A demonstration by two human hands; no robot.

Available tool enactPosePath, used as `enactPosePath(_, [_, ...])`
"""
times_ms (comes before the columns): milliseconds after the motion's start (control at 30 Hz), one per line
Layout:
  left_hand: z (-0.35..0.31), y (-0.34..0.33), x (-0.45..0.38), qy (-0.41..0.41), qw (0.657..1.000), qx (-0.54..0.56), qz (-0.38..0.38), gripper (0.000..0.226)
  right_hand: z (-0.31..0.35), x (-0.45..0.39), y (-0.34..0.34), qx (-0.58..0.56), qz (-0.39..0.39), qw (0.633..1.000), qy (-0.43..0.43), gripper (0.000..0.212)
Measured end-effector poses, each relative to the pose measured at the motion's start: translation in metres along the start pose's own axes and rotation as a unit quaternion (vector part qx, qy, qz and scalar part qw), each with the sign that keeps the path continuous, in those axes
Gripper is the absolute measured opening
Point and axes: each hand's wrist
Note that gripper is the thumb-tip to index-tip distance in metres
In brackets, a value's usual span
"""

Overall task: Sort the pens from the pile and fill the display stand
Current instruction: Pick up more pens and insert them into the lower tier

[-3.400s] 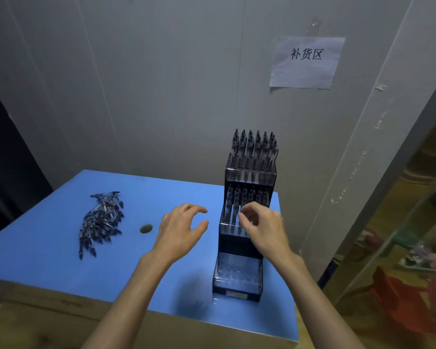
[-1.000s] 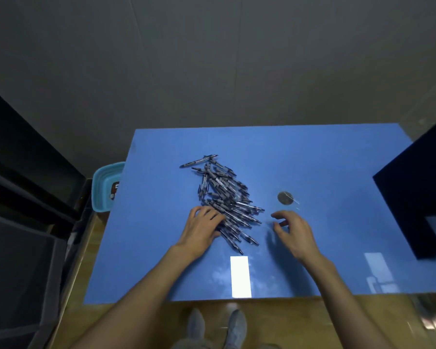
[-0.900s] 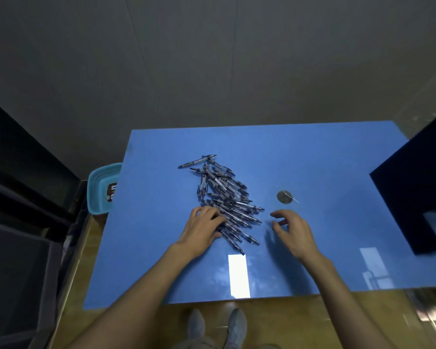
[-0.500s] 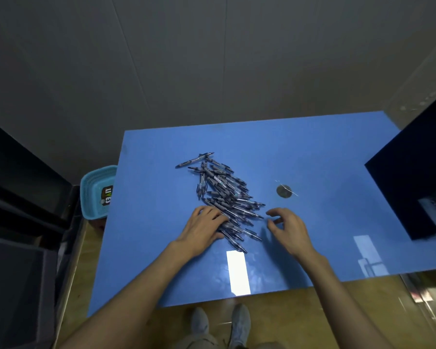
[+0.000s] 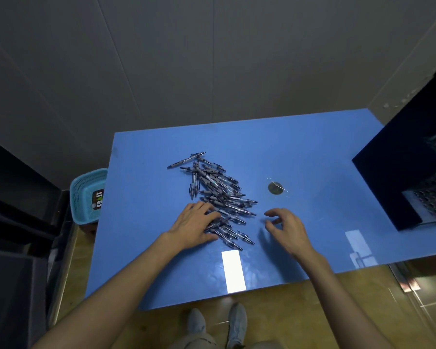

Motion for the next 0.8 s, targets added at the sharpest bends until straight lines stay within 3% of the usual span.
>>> enactPosePath(167, [-0.002,-0.004,0.005,-0.009,1.0,-0.002,0.03,0.061,0.004,0.0,0.0,0.004,-0.003,1.0,0.002,0.022])
enactPosePath(367, [-0.014,-0.001,0.003,-0.042,0.996,-0.004,0.081,0.028,0.011,-0.001,0.001,0.008,-0.002,1.0,0.005,0.022])
enactPosePath(533, [-0.016,-0.002,0.01,-0.01,0.993,-0.013,0.115,0.026,0.017,0.002,-0.002,0.011,-0.004,1.0,0.006,0.02])
enactPosePath(667, [-0.018,-0.011,0.022,0.001,0.997,-0.034,0.075,0.022,0.022,0.004,-0.003,0.015,-0.002,1.0,0.012,0.02])
enactPosePath(800, [-0.019,-0.016,0.035,0.098,0.995,0.019,0.006,0.02,0.027,0.005,-0.004,0.019,-0.004,1.0,0.018,0.02])
Point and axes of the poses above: each hand's wrist, its own x-axis away from the middle knuckle, its own y-axis out of the back of the hand, z = x × y, and after that the axes turned 12 degrees about -z, right-handed
